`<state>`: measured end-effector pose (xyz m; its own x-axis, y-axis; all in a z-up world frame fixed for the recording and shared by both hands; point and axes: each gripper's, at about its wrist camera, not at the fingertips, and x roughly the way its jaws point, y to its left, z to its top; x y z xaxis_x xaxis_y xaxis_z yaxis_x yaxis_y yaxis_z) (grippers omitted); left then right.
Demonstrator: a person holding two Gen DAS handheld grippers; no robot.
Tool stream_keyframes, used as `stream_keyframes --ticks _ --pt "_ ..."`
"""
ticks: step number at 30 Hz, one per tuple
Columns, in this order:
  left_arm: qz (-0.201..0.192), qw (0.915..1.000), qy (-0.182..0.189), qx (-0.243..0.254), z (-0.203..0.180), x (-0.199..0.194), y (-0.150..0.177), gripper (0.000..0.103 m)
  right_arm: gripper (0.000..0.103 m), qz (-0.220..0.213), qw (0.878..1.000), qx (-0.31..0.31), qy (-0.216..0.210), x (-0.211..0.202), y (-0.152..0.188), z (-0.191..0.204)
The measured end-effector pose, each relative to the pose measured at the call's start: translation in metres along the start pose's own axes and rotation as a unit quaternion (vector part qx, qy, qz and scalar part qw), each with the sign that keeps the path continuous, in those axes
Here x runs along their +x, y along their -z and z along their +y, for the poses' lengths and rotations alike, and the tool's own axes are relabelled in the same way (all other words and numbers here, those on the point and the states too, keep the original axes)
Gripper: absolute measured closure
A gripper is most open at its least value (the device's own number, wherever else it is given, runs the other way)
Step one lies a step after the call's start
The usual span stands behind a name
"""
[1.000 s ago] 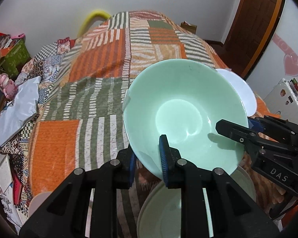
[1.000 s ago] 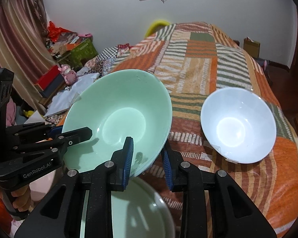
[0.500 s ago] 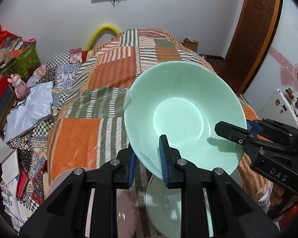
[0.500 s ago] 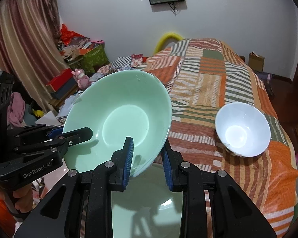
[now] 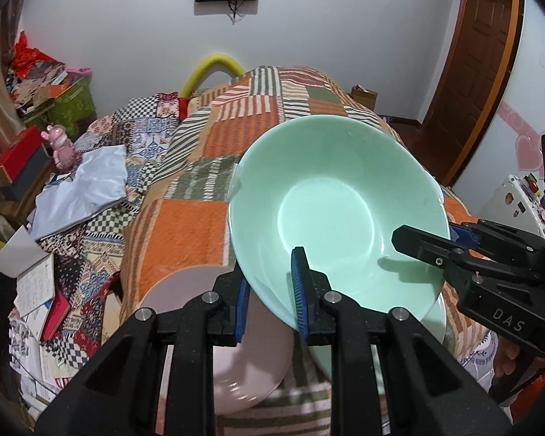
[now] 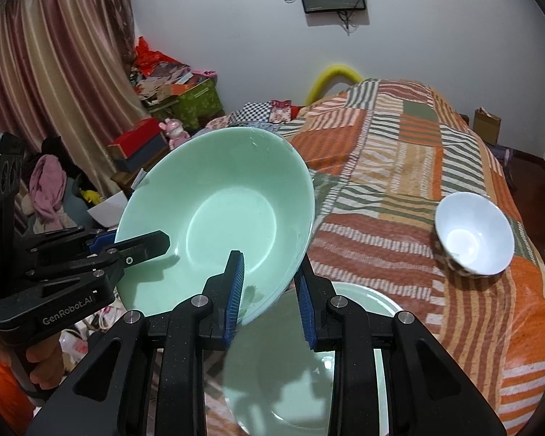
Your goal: Organize plates and bowls
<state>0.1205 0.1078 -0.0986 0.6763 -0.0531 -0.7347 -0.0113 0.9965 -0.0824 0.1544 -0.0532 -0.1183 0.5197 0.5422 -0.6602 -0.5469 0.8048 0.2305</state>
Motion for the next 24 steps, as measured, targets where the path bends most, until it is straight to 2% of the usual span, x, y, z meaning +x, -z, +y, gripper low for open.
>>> stream_keyframes --ticks 12,24 --pt "0.002 0.9991 -0.024 -0.035 0.039 -0.021 0.034 0.082 0.077 0.022 0.999 -0.018 -0.029 0.018 0.015 0.039" --pt "0.04 0.9955 -0.033 -0.079 0.082 -0.006 0.07 0.082 0.077 0.075 0.995 -0.024 -0.054 0.053 0.034 0.064"
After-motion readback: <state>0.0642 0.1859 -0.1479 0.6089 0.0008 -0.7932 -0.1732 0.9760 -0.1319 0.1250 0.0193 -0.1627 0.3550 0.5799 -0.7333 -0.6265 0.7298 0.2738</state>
